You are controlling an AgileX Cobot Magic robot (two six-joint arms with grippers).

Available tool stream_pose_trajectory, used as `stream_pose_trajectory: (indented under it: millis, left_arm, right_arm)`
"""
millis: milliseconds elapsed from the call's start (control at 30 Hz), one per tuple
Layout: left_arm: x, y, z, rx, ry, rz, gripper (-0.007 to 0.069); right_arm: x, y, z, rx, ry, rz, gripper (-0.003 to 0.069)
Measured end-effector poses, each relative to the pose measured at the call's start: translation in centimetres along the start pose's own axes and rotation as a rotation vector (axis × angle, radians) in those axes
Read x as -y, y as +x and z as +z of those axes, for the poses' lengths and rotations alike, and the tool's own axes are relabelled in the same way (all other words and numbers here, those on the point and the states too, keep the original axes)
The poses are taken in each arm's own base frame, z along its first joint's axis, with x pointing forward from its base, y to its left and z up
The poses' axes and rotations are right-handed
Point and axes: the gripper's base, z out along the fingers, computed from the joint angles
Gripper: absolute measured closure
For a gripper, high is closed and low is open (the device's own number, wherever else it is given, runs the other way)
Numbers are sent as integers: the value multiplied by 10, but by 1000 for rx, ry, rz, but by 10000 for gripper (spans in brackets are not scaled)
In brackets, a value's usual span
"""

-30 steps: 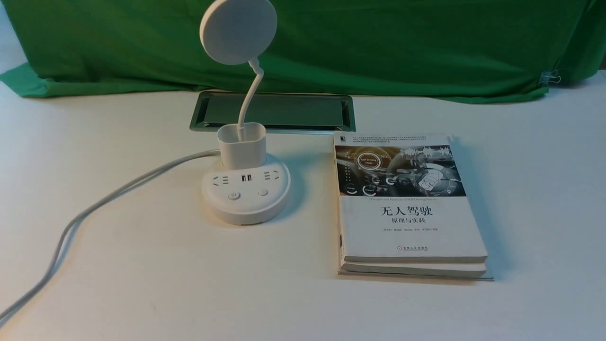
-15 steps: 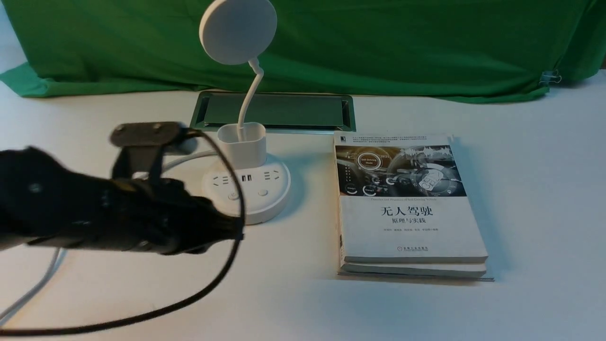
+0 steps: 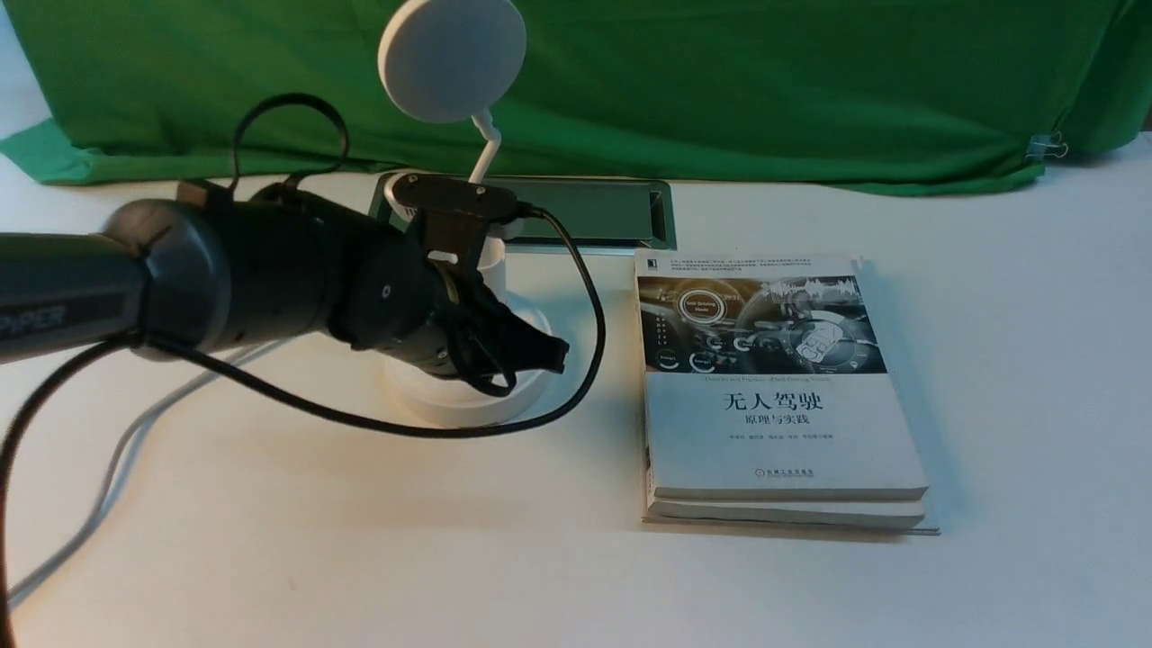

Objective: Turn on the desk lamp on the white desktop with your hand.
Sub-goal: 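Press the power button on the lamp base to turn the lamp on with the left gripper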

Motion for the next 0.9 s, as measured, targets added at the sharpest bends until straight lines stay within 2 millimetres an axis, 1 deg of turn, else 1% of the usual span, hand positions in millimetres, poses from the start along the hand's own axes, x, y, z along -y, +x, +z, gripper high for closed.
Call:
stream_pose_trajectory:
  millis: [167,300,900]
  left_arm:
    - [-1,4,15,-4,-4,1,623]
    - [-1,7,20,-17,-8,-7,623]
    - [-3,3,20,21,-20,-16,623]
  right_arm:
    - [0,0,0,0,0,0,418]
    - [0,0,0,0,0,0,418]
    - [0,0,0,0,0,0,418]
